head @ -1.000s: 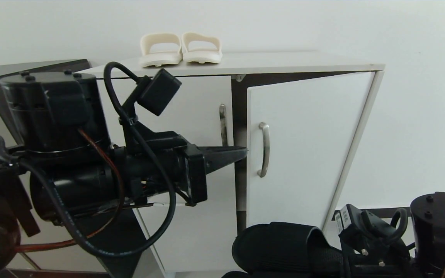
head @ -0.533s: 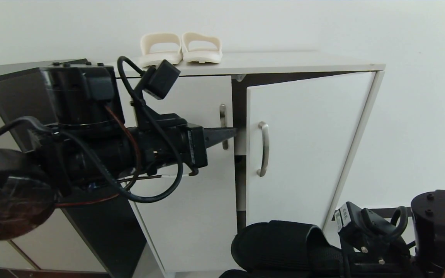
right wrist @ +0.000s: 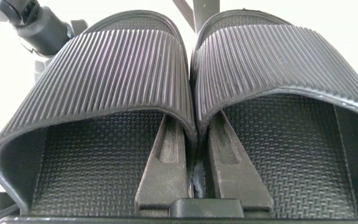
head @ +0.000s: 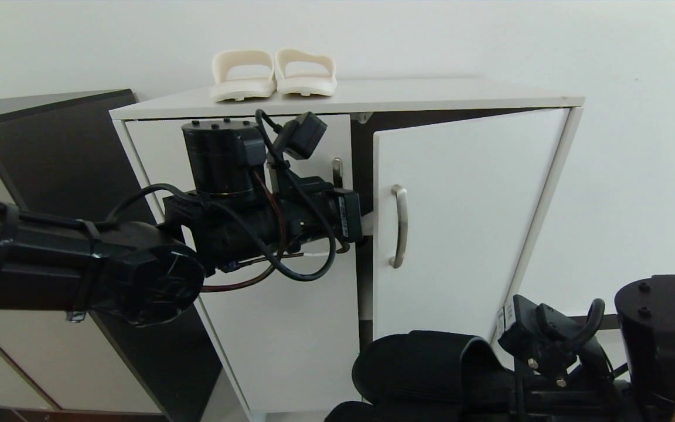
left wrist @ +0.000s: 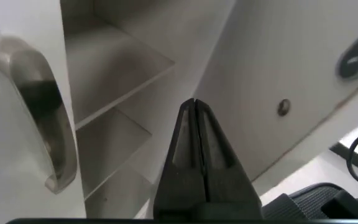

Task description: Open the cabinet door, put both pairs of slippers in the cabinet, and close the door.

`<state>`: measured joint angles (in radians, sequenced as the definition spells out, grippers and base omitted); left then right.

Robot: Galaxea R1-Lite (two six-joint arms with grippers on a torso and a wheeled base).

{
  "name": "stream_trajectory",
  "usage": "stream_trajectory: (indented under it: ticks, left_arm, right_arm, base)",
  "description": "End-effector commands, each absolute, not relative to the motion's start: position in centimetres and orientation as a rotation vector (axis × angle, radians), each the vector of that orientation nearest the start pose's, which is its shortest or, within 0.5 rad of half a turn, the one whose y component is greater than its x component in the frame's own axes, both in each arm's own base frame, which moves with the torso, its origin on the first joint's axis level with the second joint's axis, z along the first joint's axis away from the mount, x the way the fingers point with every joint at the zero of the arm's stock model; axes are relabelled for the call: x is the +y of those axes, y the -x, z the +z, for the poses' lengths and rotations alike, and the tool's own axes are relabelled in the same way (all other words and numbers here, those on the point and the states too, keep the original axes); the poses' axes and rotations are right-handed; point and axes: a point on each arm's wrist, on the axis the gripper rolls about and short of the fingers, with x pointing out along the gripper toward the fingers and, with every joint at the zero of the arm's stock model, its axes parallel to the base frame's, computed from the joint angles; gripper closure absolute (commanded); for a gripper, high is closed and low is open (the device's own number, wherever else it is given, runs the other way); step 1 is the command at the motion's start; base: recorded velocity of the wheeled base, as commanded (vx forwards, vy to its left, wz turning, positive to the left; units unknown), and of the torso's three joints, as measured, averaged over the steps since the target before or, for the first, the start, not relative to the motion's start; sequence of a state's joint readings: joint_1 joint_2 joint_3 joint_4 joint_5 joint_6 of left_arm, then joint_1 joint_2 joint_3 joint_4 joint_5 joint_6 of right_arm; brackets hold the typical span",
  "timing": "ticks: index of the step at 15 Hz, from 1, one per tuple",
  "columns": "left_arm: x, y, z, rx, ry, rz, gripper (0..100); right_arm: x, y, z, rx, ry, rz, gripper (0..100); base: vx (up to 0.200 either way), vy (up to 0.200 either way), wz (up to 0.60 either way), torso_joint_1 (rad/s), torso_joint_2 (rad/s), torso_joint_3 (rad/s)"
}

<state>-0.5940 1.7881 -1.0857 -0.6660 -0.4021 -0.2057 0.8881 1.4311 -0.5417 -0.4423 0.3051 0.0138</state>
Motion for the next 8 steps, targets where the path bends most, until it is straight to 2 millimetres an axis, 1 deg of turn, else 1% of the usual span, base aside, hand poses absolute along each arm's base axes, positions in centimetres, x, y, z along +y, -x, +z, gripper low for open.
stream_trajectory:
  ticks: [1, 3, 5, 8]
  left_arm:
    - [-20.4, -28.5, 22.9, 0.155, 0.189, -0.989, 100]
    - [-20.9, -27.9, 22.8, 0.146, 0.208, -1.010, 100]
    - [-21.4, -26.7, 22.6, 0.139, 0.208, -1.044, 100]
    - [-23.2, -24.9, 22.7, 0.145, 0.213, -1.118, 100]
  right_arm:
    - [17.4, -13.1, 16.6, 0.458, 0.123, 1.175, 100]
    - [17.4, -12.8, 16.4, 0.480, 0.135, 1.185, 100]
    - [17.6, -12.4, 16.2, 0.492, 0.143, 1.199, 100]
    - [17.5, -10.9, 16.8, 0.480, 0.154, 1.256, 100]
  base:
    - [0.000, 0.000, 0.00, 0.000, 0.00, 0.000]
    - [-0.200, 0.000, 0.00, 0.002, 0.00, 0.002]
    - [-0.200, 0.000, 0.00, 0.000, 0.00, 0.002]
    - [-0.200, 0.000, 0.00, 0.002, 0.00, 0.009]
